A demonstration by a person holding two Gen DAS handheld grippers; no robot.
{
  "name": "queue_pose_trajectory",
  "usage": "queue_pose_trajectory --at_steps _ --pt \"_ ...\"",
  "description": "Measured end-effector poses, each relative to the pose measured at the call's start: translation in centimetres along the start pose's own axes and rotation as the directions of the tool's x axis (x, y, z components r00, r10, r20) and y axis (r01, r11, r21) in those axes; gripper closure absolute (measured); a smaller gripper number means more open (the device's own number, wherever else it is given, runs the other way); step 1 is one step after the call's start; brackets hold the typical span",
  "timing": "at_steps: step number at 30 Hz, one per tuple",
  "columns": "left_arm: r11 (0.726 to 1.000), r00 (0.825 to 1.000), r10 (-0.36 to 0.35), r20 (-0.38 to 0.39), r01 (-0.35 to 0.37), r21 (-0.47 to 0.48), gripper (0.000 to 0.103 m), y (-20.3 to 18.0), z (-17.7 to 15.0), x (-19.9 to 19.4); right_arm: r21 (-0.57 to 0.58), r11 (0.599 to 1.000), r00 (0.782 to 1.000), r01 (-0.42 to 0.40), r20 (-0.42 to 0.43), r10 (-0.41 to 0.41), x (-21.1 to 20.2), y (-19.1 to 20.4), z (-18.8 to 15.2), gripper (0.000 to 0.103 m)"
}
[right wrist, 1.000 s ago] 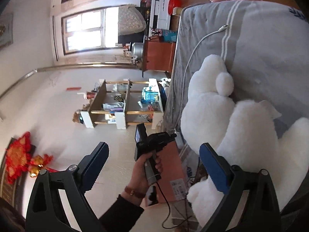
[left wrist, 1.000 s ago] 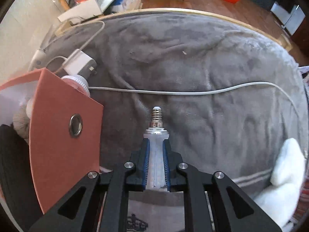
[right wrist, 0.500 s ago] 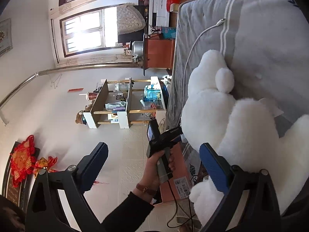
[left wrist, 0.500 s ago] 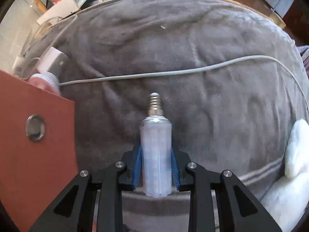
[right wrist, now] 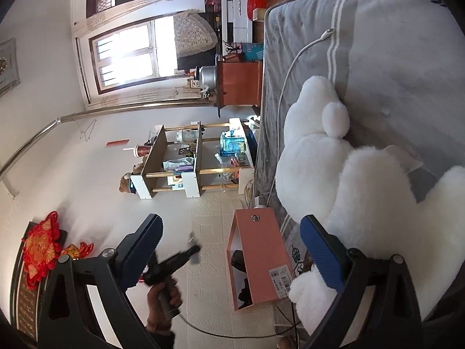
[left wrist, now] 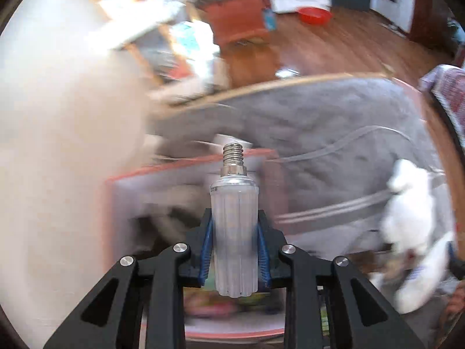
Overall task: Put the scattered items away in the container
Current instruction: 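Carry the white part into the pink box and open the left gripper, then grasp the white foam mesh sleeve with the left gripper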
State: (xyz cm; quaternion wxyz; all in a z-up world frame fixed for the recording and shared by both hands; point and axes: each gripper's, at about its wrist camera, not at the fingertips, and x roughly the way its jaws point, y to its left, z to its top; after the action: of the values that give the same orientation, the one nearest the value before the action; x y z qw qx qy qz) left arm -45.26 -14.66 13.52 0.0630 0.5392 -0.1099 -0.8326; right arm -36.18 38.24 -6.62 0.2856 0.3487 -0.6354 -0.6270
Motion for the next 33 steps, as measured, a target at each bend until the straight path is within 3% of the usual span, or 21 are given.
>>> queue_pose_trajectory --at_steps 3,4,8,10,12,15,18,21,22,23,24,25,26,29,33 --pt "0.998 0.997 0.067 0.041 -0.067 -0.006 0.073 4.5 -1.0 -2.2 0.004 1.000 1.000 0.011 -0.001 -0.011 -0.1 0.0 -0.3 0.007" --pt "0.997 0.995 0.071 0.076 -0.070 -0.024 0.063 5.5 -1.2 -3.3 0.009 1.000 1.000 0.017 0.002 -0.017 -0.2 -0.1 -0.5 0.007" --pt "0.997 0.985 -0.077 0.152 0.079 -0.007 0.021 4.9 -2.6 -7.4 0.048 0.999 1.000 0.000 0.019 -0.001 -1.3 -0.1 -1.8 0.007" --pt "0.991 0.979 -0.130 0.156 0.121 0.061 0.017 1.7 -3.6 -8.3 0.060 0.998 1.000 -0.015 0.027 0.013 -1.8 -0.1 -2.4 0.007" --pt "0.972 0.972 -0.210 0.108 0.196 0.126 0.017 -2.6 -5.0 -7.8 0.057 0.998 1.000 0.000 0.026 -0.001 -1.8 -0.1 -2.7 0.007" --pt "0.916 0.950 -0.303 -0.077 0.313 0.253 0.017 -11.9 -8.7 -3.9 0.048 0.998 0.999 0.040 0.006 -0.041 -1.3 -0.2 -2.8 0.007" --pt "0.871 0.934 -0.254 -0.253 0.334 0.361 0.017 -20.3 -13.3 1.9 0.014 0.997 0.997 0.075 -0.035 -0.074 -0.3 0.1 -3.0 0.007" --pt "0.852 0.925 -0.169 -0.339 0.310 0.422 0.018 -25.7 -16.9 7.8 -0.063 0.993 0.990 0.104 -0.085 -0.109 0.9 1.2 -3.6 0.007" --pt "0.865 0.926 -0.148 -0.346 0.291 0.409 0.021 -26.4 -17.7 9.6 -0.080 0.991 0.988 0.106 -0.101 -0.114 1.2 1.4 -3.8 0.007" --pt "0.879 0.922 -0.154 -0.355 0.292 0.378 0.038 -26.4 -18.2 10.8 -0.093 0.990 0.986 0.107 -0.115 -0.117 1.5 1.5 -3.9 0.007" --pt "0.893 0.906 -0.176 -0.384 0.311 0.324 0.058 -26.4 -18.6 12.5 -0.103 0.989 0.985 0.110 -0.124 -0.123 1.7 1.6 -3.9 0.007" --pt "0.907 0.878 -0.194 -0.437 0.331 0.261 0.095 -26.0 -19.1 14.1 -0.113 0.987 0.983 0.117 -0.131 -0.132 2.0 1.6 -3.9 0.007" --pt "0.912 0.872 -0.198 -0.447 0.331 0.242 0.096 -25.7 -19.1 14.4 -0.120 0.985 0.981 0.127 -0.135 -0.143 2.1 1.5 -3.9 0.007" --pt "0.887 0.882 -0.218 -0.417 0.357 0.291 0.097 -24.8 -17.7 11.7 -0.135 0.981 0.976 0.143 -0.144 -0.162 2.5 1.4 -3.9 0.007" --pt "0.876 0.886 -0.341 -0.316 0.421 0.237 0.097 -20.1 -14.7 4.9 -0.231 0.956 0.962 0.183 -0.159 -0.222 3.7 2.9 -5.1 0.006"
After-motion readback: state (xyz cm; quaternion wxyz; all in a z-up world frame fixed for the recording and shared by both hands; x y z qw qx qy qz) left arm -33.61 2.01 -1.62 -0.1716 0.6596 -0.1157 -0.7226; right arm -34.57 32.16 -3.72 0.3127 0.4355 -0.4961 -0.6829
